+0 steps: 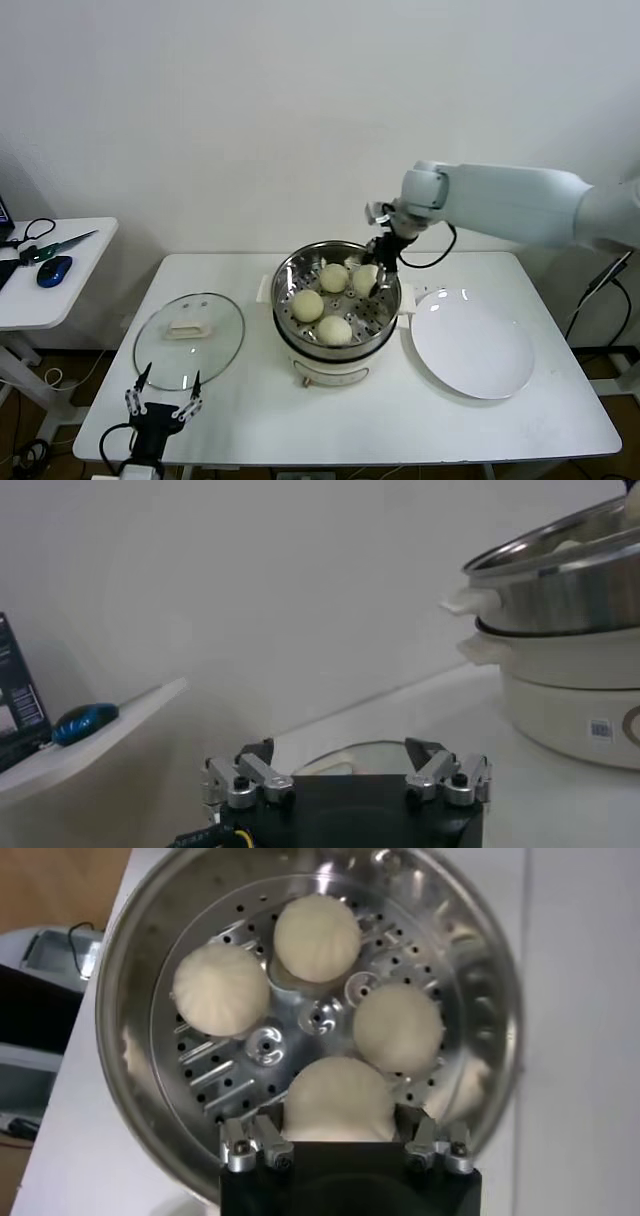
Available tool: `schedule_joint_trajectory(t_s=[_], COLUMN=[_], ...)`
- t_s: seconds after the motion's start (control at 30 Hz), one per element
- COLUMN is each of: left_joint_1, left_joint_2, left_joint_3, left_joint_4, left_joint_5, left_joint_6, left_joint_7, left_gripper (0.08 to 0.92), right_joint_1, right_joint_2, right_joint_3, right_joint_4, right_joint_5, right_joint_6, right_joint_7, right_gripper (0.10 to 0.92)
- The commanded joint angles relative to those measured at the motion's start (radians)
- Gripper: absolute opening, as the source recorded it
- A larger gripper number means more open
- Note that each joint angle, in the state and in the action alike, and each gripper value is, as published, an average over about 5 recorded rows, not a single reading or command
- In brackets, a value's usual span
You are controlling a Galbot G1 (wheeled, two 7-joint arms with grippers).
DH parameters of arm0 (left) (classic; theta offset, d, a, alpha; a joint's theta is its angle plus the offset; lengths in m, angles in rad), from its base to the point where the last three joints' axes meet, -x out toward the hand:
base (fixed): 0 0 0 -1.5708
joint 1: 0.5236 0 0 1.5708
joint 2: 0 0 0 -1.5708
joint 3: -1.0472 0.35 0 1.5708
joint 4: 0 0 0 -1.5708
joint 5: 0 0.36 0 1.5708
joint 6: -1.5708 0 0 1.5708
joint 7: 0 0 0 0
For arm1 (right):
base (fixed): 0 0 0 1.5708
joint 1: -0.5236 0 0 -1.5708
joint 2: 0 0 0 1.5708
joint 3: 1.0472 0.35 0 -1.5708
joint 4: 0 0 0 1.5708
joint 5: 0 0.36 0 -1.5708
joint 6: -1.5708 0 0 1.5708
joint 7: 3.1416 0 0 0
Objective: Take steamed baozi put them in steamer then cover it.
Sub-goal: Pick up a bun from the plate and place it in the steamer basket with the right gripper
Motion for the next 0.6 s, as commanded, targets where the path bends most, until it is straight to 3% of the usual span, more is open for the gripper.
schedule_joint_trajectory(t_s=[0.03,0.37,0.6], left_joint_1=[0.002,0.000,0.001], left_joint_2=[0.001,-0.001,0.001], left_joint_3=[-0.005,-0.004,-0.008], left_joint_4=[0.004,0.002,-0.004], left_joint_5=[-0.002,0.002,0.004], left_joint_6=[-0.001,0.000,0.003], left_joint_7=[0.000,0.000,0.000], left_gripper=[0.823,0.823,0.823], right_joint_1=[-0.074,-0.090,-0.076], right_joint_2=[0.051,0.048,0.030], right_joint_3=[-0.024,-0.004,0.025], right_joint_4=[-0.015,-0.020,-0.016], right_joint_5=[-0.012,-0.044,-0.042], right_joint_6=[-0.011,-0.011,-0.014], right_joint_7=[0.018,0.033,0.012], right_gripper=[0.712,0.715,0.810])
